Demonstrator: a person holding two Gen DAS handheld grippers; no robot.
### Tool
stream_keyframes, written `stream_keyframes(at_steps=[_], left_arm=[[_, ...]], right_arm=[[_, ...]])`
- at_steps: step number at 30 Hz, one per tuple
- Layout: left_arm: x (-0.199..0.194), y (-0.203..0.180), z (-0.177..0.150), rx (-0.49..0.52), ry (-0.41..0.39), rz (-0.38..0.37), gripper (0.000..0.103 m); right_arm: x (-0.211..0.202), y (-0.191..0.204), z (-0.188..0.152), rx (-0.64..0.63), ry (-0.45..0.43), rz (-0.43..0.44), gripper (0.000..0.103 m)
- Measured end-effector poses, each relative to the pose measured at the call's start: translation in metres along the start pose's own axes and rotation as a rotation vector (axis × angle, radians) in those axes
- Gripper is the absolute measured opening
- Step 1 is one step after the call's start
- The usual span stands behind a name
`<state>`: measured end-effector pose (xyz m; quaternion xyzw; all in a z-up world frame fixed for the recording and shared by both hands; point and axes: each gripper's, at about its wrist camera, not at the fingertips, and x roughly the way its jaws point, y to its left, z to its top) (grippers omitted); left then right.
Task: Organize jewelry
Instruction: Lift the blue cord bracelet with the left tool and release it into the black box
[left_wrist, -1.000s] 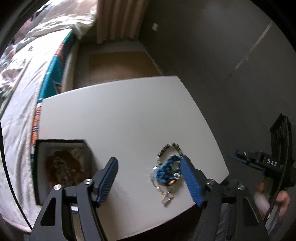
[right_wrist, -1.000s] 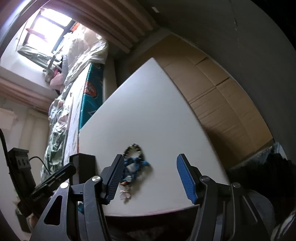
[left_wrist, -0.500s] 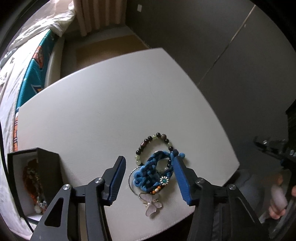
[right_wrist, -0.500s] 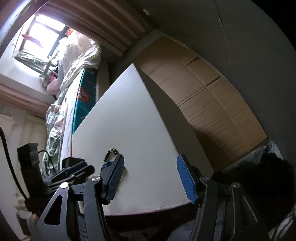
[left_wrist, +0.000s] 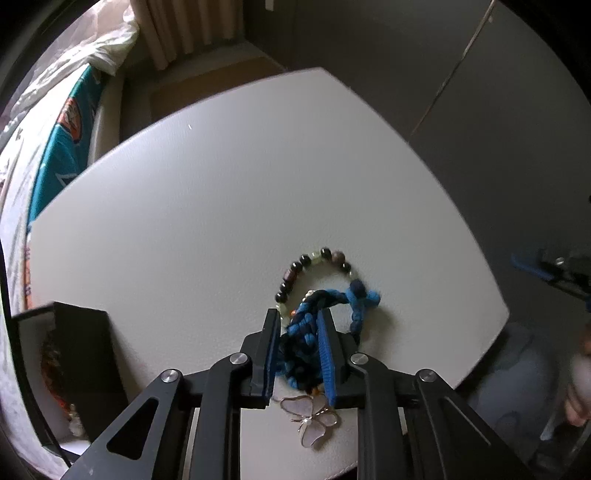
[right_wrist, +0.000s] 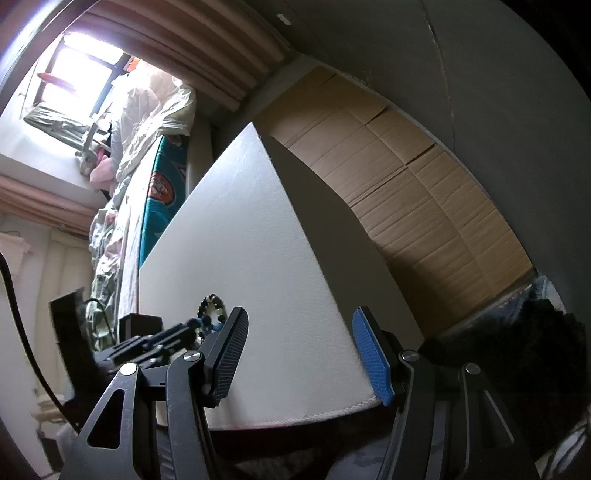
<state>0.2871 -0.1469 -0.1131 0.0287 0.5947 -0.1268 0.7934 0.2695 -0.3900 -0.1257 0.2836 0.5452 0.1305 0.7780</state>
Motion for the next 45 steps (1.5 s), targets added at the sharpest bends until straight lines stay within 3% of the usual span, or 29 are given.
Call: stream_keyframes(at_steps=[11,24,29,36,41,45], left_arm=[[-0.03,0.025,-0.002,-0.068,-0.068,-0.028,0.02],[-0.066,0.062,-0.029,-0.141,-0.127,-0.035,0.02],[-0.075,0.082,-0.036,-0.173,-0.149,-0.043,0.02],[-0.083,0.101,-0.047,-0.207,-0.176,-0.069,0.02],[-0.092,0.113,-0.054,-0.229,-0.2,-0.09,0.02],[-0.099,0.124,-0.06,-0.248,-0.224,-0.103,0.02]], right_arm=[[0.013,0.039,-0.006,-0.071,0.03,0.012,0.06],[0.062,0.103,-0.028,-0.233,0.166,-0.007,0.059],[0.081,0.111,-0.042,-0.236,0.225,-0.025,0.042],[0.107,0.118,-0.054,-0.218,0.277,-0.102,0.023],[0.114,0.132,-0.058,-0.264,0.267,-0.182,0.023],[0.121,0.152,-0.065,-0.348,0.241,-0.305,0.022]])
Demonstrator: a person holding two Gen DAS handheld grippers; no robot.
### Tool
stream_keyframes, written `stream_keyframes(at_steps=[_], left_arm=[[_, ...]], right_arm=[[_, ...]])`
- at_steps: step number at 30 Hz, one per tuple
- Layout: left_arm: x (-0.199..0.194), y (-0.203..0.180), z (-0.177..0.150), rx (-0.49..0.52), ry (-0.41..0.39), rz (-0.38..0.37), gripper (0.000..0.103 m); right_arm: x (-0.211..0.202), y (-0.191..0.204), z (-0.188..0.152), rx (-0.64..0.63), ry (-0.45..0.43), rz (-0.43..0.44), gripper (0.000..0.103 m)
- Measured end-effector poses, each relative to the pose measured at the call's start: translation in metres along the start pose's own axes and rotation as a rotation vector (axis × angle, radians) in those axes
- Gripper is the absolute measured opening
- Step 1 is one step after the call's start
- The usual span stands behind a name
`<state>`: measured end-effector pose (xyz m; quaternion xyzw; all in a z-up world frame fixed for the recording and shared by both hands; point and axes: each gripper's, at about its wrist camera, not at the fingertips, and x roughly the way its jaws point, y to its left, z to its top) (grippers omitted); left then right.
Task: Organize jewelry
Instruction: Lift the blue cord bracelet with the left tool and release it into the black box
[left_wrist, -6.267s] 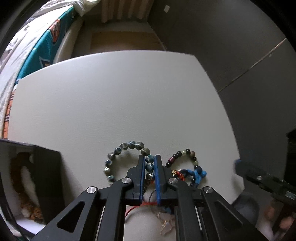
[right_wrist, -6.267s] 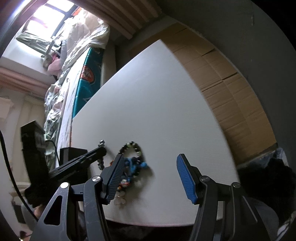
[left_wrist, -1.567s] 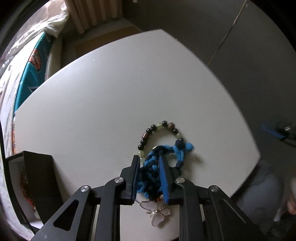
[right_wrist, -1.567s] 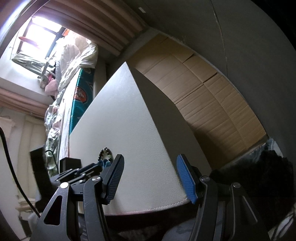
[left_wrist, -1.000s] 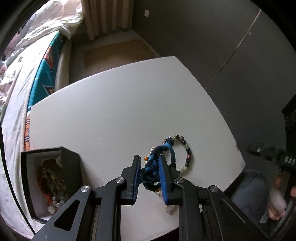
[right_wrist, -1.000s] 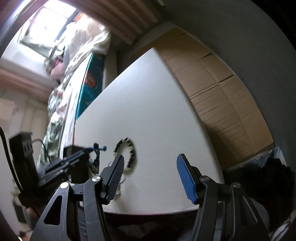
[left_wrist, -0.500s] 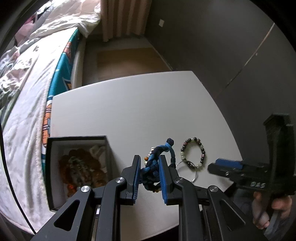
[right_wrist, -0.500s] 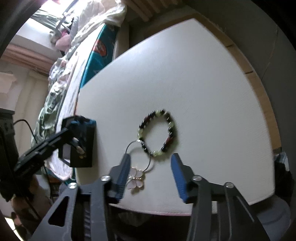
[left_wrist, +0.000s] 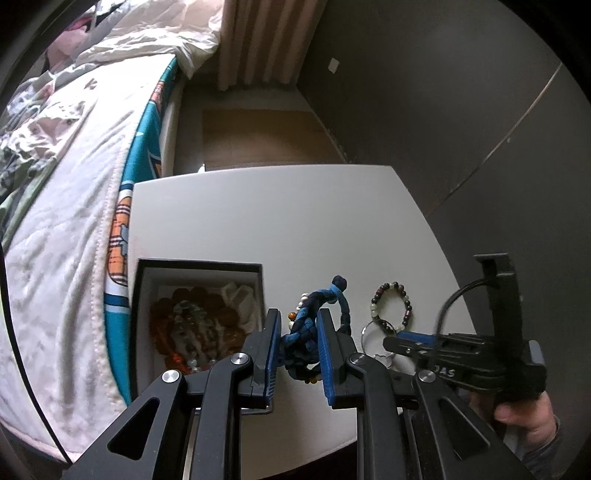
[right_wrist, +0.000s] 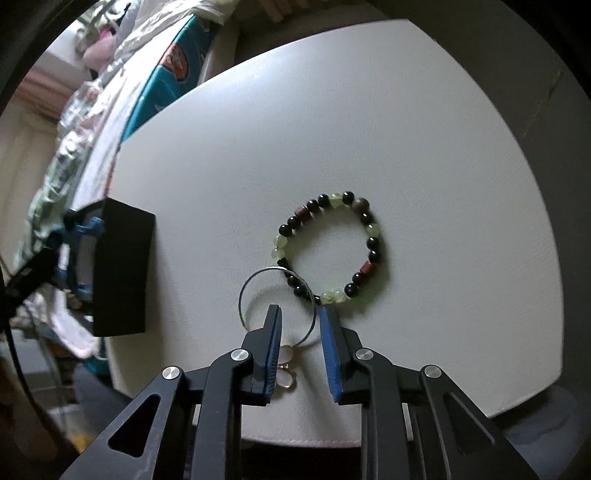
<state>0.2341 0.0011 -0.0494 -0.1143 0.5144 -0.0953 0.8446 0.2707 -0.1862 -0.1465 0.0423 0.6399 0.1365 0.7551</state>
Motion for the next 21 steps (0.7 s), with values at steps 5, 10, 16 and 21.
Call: stream_keyframes(at_steps=[5,10,16,21], left_arm=[[-0.01,0.016,-0.001,-0.033,-0.024,-0.008,0.02],[-0.025,0.032,-0.005,-0.067,-0.049,-0.01,0.02],[-0.043,0.046,-0.006,-0.099,-0.088,-0.009,0.02],[-0.053,0.054,-0.005,-0.119,-0.106,-0.008,0.02]], right_arm=[[0.003,0.018,0.003,-0.066,-0.029,-0.147,0.005],[-0.017,0.017,0.009,-0.039,-0.075,-0.046,0.004],[-0.053,0.029,0.015,-0.052,-0.145,0.055,0.003],[-0.079,0.046,0.017,-0.085,-0.192,0.119,0.003]])
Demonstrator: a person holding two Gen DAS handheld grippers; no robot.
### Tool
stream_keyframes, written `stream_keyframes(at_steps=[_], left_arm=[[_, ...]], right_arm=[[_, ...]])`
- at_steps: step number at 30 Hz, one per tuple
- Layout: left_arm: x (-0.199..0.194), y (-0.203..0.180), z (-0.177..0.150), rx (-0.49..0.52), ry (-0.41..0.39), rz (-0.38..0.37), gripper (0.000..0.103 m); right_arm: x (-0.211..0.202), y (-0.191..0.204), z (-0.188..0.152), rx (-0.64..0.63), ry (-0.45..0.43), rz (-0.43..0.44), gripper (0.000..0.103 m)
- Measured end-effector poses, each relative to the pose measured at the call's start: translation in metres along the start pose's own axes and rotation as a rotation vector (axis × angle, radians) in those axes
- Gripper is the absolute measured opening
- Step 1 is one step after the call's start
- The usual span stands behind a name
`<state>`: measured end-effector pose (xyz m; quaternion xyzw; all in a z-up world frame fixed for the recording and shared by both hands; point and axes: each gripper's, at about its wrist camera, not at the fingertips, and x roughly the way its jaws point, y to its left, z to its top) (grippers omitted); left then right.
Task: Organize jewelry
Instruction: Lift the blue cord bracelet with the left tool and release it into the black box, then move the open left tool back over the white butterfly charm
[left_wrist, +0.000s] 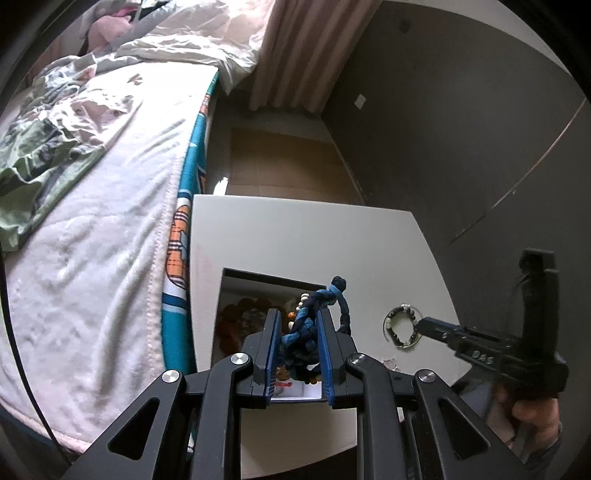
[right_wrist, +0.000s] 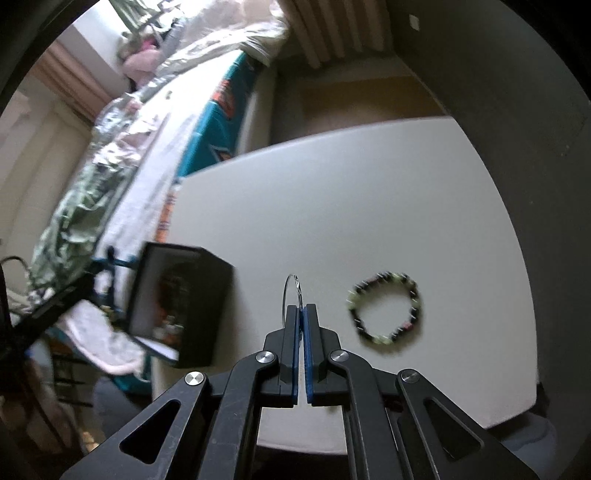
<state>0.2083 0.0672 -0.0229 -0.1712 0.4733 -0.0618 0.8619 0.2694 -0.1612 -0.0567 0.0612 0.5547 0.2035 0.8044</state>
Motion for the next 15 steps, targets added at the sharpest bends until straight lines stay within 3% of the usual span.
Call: stream_keyframes(at_steps=[10,14,15], left_arm=[[0.01,0.006,0.007,-0.051,0.021,-0.011,0.023],[0.009,0.012,0.008,-0.083,0.011,0.006,0.056],[0.006,0.014,0.008,-0.089,-0.002,0.004,0.06]], right_arm=[[-0.022,0.036,0.011,-0.053,-0.06,0.057,0.003],[-0.023,0.04,0.011,-0.057,-0.059,0.074,0.003],[-0.021,0.043,0.012,-0.061,-0.059,0.077,0.003]])
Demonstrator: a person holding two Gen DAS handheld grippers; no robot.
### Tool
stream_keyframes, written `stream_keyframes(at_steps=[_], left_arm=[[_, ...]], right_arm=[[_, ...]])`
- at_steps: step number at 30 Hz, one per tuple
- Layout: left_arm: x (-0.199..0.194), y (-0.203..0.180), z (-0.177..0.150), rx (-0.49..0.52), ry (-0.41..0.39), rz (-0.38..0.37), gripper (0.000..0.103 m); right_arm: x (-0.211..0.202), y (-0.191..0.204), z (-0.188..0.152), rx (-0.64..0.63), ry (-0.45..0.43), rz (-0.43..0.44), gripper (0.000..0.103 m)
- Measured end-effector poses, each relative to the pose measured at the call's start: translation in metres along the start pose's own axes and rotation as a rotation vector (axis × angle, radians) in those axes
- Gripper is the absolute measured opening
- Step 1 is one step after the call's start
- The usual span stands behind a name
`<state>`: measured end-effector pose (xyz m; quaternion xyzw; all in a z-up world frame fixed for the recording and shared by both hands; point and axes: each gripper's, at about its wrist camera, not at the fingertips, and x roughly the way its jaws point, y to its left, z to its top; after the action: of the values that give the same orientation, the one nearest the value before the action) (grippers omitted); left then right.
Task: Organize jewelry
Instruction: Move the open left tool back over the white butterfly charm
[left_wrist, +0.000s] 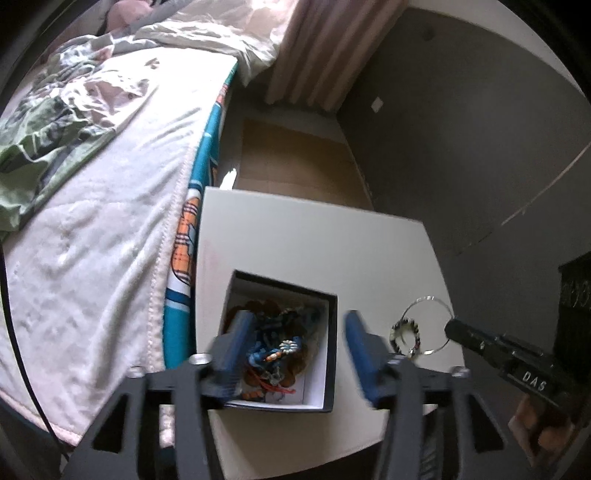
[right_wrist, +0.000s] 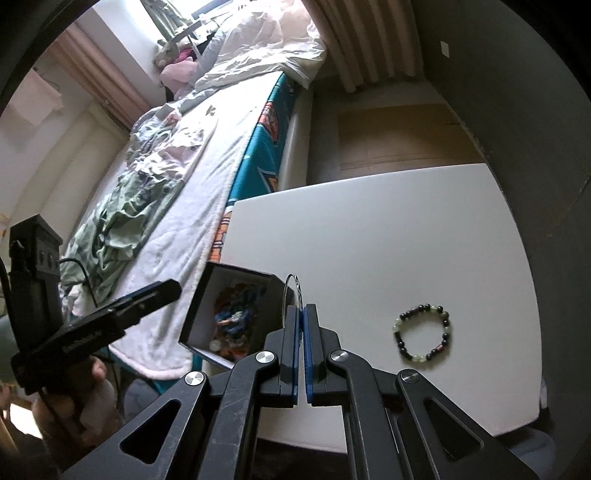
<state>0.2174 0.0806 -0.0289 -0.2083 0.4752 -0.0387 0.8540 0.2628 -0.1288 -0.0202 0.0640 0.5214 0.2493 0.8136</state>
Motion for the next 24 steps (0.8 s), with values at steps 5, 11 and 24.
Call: stream_keyframes(at_steps=[5,11,24], left_arm=[[-0.012,0.016,0.0,-0.039,-0.028,0.009,0.06],[-0.027,0.034,-0.001,-0.073,-0.046,0.051,0.06],[-0.047,0.037,-0.002,-0.076,-0.118,0.064,0.088]], right_arm=[[0.008,0.014,0.003,-0.025,0.007,0.031,0.003],[0.019,0.04,0.01,-0.059,0.019,0.094,0.003],[0.025,0.037,0.005,-0.044,0.03,0.062,0.061]])
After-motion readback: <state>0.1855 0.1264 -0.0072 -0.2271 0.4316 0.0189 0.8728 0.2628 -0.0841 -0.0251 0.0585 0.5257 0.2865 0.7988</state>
